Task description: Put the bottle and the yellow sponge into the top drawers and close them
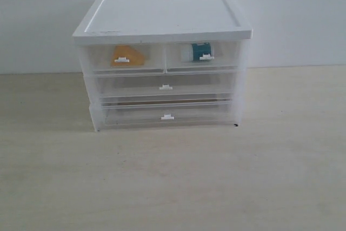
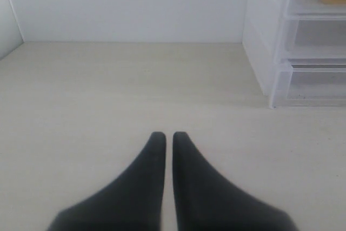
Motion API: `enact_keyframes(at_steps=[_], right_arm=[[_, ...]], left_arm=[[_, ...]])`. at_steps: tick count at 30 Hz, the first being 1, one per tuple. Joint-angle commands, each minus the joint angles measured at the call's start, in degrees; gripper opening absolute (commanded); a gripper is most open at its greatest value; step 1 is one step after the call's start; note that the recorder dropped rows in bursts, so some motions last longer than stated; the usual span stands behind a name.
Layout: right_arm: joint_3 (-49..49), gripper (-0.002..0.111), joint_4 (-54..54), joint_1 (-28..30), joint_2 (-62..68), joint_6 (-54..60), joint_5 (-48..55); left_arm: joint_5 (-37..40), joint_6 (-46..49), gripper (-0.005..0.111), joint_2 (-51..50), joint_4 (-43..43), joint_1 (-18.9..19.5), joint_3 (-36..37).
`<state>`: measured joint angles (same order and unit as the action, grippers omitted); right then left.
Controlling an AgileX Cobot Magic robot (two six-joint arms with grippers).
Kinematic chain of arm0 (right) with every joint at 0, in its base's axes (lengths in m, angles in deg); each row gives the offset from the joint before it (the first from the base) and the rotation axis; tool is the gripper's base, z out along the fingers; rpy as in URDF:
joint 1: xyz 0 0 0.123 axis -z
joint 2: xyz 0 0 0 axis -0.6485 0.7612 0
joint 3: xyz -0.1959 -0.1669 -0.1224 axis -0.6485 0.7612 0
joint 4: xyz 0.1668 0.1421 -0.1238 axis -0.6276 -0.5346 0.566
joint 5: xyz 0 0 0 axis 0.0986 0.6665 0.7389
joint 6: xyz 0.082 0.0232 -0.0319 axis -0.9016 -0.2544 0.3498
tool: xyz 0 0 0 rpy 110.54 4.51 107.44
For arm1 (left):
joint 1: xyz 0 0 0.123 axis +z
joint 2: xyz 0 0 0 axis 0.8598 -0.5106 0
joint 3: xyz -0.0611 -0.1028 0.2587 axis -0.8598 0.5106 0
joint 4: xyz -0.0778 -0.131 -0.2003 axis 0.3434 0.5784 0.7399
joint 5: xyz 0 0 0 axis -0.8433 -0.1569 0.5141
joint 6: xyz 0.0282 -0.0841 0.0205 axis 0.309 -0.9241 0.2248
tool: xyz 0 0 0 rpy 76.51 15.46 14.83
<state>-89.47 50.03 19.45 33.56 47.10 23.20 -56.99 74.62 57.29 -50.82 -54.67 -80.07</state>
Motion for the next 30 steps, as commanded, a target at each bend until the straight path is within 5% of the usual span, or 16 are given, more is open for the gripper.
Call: enact_keyframes(at_steps=[1, 7, 12, 21, 30], right_arm=[[2.94, 0.0, 4.04, 13.13, -0.35, -5.36, 0.62], [9.78, 0.0, 22.28, 15.72, -0.35, -17.66, -0.66], [16.79, 0.0, 22.41, 15.72, -0.35, -17.28, -3.27], [16.79, 0.0, 20.1, 15.72, -0.35, -10.5, 22.18], [16.79, 0.0, 18.41, 11.11, -0.35, -9.18, 22.07]], left_arm=[[-0.18, -0.58, 0.004, 0.12, 0.07, -0.25, 0.2], [-0.18, -0.58, 0.004, 0.12, 0.07, -0.25, 0.2], [-0.18, -0.58, 0.004, 0.12, 0.07, -0.25, 0.2], [-0.18, -0.58, 0.004, 0.12, 0.07, -0.25, 0.2], [-0.18, -0.58, 0.004, 0.12, 0.07, -0.25, 0.2]])
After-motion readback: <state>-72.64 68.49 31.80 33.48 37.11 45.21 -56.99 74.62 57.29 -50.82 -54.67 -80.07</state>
